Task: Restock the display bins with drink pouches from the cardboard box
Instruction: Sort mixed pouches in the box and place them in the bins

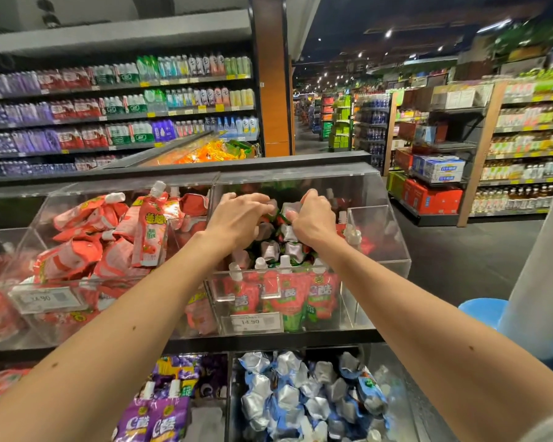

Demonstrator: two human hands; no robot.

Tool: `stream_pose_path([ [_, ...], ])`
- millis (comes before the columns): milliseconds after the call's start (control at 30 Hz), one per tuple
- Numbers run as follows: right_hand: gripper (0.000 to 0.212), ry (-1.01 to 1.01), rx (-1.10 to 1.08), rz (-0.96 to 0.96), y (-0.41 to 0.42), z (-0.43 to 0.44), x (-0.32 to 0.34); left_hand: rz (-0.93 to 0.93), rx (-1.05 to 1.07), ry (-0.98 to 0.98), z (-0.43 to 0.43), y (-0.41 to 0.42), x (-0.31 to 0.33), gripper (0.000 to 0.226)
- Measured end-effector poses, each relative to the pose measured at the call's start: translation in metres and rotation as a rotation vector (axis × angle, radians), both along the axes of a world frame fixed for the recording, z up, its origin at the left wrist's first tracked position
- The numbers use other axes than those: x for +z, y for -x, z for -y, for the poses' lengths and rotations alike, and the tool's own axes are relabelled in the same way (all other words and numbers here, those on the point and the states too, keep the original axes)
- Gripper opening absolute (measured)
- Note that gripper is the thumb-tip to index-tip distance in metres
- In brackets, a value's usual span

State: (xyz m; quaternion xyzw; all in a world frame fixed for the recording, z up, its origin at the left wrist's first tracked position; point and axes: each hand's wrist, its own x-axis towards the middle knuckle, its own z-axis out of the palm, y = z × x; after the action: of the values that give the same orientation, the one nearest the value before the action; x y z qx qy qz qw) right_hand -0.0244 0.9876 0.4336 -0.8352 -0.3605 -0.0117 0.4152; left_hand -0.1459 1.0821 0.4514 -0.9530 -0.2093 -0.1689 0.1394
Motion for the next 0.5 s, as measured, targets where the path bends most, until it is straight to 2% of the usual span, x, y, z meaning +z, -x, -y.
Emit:
stream_pose_path([
  [133, 0.051, 0.041, 0.033, 0.032, -0.005, 0.001, -0.002, -0.113, 0.047, 0.094, 0.006, 0.010, 0.003, 0.066],
  [200, 0.049, 0.065, 0.070, 0.037, -0.005, 0.006, -0.002, -0.101, 0.030, 0.166, 0.014, 0.015, 0.002, 0.066],
  [267, 0.050, 0.085, 0.132, 0.038, -0.002, 0.017, -0.001, 0.074, -0.016, 0.287, 0.025, 0.019, -0.002, 0.054],
  [367, 0.050, 0.006, 0.264, 0.120, 0.013, 0.058, -0.003, 0.470, -0.103, 0.429, 0.059, 0.030, -0.010, 0.026],
  [467, 0.018, -0.300, 0.396, 0.142, 0.029, 0.125, -0.028, 0.780, -0.168, 0.512, 0.115, 0.047, -0.022, 0.011],
  [500, 0.014, -0.379, 0.403, 0.141, 0.035, 0.152, -0.040, 0.861, -0.198, 0.553, 0.137, 0.049, -0.029, 0.008],
])
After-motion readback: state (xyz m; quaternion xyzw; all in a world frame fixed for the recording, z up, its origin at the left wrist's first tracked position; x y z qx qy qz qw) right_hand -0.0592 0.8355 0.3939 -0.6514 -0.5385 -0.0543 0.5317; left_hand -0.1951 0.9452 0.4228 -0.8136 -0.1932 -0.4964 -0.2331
